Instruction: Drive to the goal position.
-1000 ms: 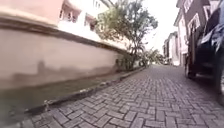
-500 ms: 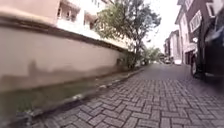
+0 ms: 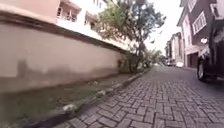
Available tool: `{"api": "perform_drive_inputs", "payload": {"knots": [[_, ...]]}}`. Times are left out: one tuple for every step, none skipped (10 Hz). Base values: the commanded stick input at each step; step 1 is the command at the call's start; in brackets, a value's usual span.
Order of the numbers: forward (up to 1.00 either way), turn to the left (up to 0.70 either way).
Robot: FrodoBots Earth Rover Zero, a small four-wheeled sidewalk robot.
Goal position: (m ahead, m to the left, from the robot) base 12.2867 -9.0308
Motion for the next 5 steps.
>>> {"api": "perform_drive_inputs", "payload": {"knots": [[0.70, -0.35], [0.70, -0.35], [0.70, -0.35], [0.70, -0.35], [0.70, -0.35]]}}
